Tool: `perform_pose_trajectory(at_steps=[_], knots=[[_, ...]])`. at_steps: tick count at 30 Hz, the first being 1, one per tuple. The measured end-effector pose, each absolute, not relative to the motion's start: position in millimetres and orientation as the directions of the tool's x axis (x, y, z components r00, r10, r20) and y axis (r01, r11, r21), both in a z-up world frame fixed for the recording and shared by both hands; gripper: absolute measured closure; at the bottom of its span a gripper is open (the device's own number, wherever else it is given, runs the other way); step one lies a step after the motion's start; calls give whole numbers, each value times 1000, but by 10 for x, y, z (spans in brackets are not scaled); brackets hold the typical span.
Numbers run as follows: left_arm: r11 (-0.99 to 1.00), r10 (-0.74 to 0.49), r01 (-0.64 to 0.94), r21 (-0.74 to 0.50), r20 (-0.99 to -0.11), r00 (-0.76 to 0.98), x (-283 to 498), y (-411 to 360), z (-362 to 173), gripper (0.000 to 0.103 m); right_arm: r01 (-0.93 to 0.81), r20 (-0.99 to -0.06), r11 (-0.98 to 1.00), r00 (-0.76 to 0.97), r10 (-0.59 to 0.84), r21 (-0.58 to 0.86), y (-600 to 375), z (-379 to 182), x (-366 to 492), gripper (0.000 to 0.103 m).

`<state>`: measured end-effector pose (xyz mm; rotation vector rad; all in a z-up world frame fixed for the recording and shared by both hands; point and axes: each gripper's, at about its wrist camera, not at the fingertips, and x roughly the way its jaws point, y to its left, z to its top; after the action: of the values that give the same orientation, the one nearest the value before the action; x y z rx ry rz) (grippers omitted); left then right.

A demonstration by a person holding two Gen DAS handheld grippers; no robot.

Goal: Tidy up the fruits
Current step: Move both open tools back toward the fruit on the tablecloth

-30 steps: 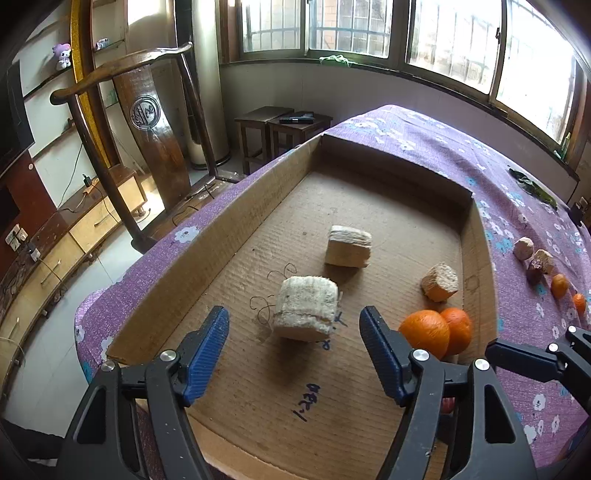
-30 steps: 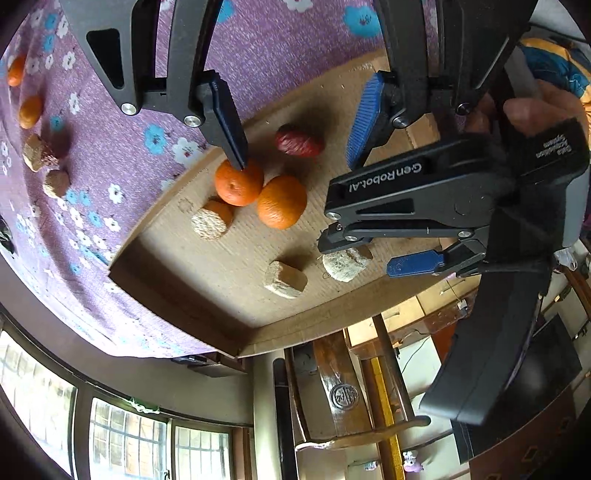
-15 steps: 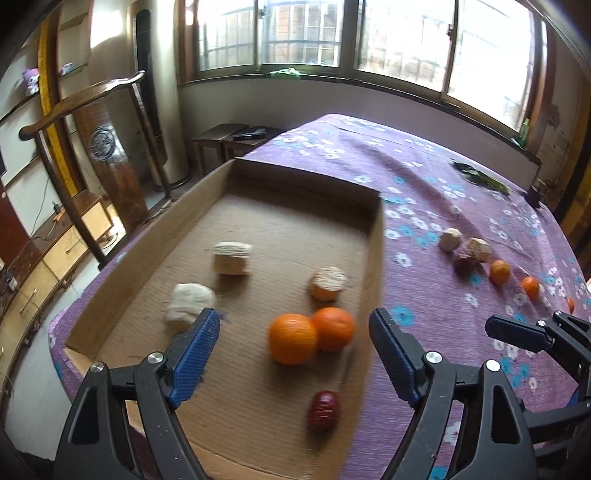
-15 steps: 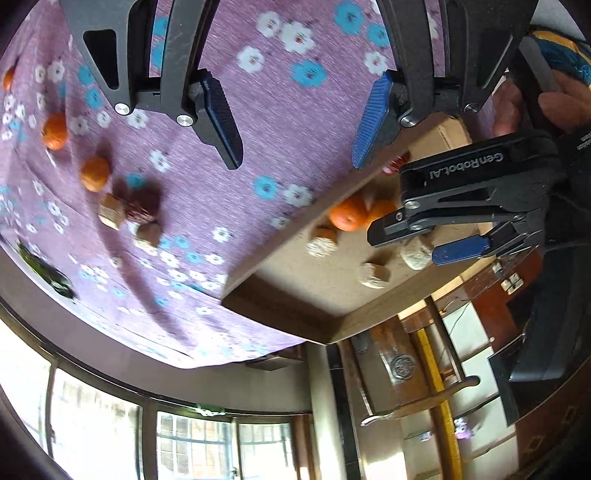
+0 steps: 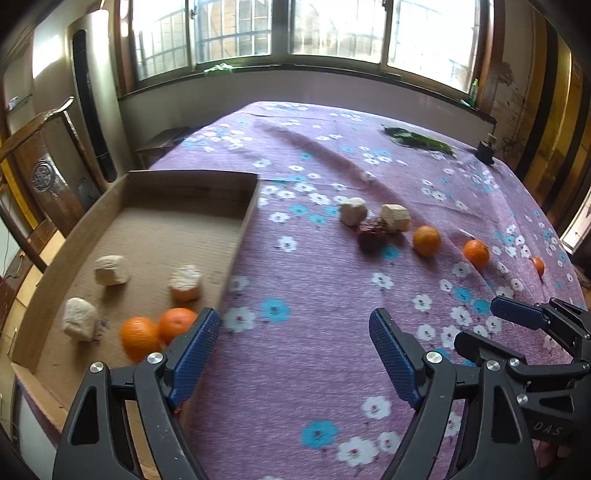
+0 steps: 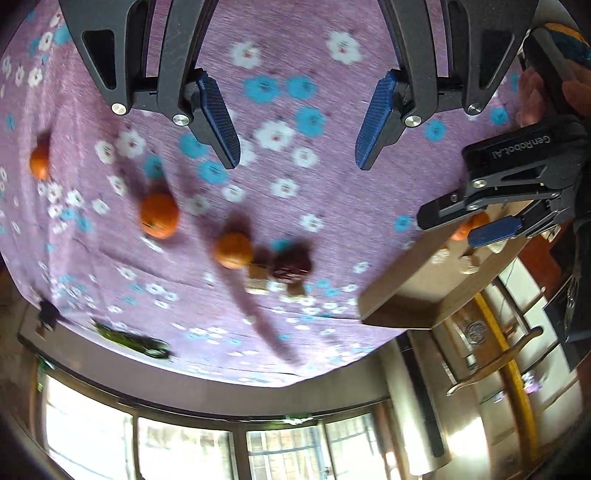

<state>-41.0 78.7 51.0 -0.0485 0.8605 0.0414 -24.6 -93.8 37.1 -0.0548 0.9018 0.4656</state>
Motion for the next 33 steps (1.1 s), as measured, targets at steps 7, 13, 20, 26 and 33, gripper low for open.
perform_pose_trajectory(at_steps=[7,13,20,26,33], knots=[[999,-17,-29,-46,-780,626,-78,532,434,20,-359,-765,915,533,361,182,-1294,289,-176,33],[1000,-26,8,-27,-801,598,256,321,326,21,-358,-771,911,514,377,206,-1376,220,-117,33],[999,-33,5,-36,-815,578,613,299,202,20,-361,-771,905,502,393,226,-1411,182,-94,31],[1000,-11,-17,-24,-826,564,812,337,71,21,-379,-762,893,494,418,244,-1396,172,-88,31],[1000,-20,16,-13,-803,596,792,319,95,71,-380,-774,894,481,412,239,-1375,116,-79,31]])
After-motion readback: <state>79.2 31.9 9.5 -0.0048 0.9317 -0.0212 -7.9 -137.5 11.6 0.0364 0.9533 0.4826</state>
